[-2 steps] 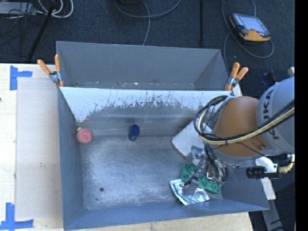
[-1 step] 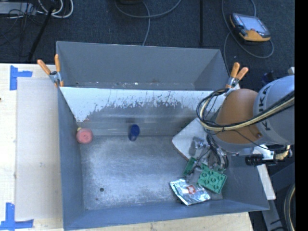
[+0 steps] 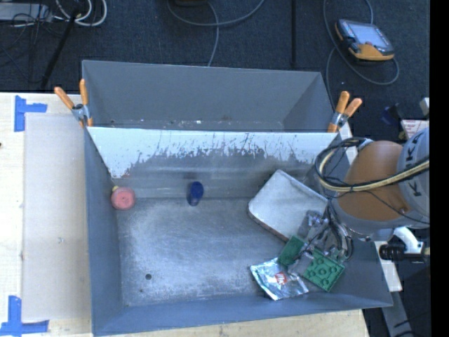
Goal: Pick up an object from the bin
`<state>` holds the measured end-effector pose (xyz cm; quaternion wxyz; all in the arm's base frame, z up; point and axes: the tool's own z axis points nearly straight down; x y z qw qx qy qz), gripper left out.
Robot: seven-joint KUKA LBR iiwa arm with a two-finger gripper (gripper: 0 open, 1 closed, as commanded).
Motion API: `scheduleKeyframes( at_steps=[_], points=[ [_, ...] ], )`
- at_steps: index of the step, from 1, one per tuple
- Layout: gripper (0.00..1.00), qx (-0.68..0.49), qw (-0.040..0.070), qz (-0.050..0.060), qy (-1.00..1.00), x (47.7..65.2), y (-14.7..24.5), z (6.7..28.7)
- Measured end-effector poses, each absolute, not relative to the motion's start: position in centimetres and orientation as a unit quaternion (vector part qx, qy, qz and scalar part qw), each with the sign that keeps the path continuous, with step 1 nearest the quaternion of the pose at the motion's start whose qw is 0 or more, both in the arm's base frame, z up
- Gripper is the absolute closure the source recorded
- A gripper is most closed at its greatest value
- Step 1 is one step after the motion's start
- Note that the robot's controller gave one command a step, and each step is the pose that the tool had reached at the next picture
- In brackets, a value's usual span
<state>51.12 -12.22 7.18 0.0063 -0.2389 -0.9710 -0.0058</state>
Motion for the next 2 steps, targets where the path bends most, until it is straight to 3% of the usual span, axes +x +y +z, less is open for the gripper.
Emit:
scheduleKeyframes(
  at_steps=[1,2],
  points=[
    [1.00,-0.242,0.003,-0.003,-0.970,51.2,-12.6,7.1],
    [1.00,-0.240,-0.004,0.000,-0.971,51.4,-12.7,16.1]
  ],
)
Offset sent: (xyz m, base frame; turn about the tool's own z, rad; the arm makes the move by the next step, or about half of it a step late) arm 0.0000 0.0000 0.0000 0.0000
